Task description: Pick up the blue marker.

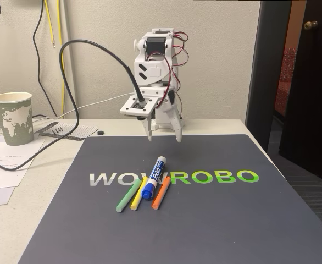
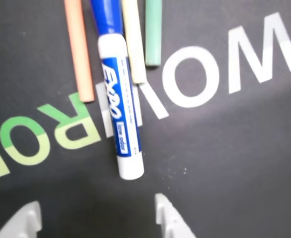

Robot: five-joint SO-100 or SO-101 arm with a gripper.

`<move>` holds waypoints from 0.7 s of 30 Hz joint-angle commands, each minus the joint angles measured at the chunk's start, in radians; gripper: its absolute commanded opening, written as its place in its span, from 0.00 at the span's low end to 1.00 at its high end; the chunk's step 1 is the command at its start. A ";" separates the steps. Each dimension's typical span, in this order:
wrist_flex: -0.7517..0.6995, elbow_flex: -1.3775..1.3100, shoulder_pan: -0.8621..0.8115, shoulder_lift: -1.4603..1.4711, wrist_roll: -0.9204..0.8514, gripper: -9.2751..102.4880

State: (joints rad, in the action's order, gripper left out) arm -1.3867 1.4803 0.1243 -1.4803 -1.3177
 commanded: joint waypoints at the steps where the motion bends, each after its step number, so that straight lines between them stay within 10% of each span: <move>1: -0.041 -0.124 -0.006 0.055 -0.011 0.35; 21: -0.255 -0.296 0.000 0.264 -0.018 0.35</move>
State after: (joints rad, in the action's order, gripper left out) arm -1.6183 1.2057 0.1243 -1.2103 -1.3269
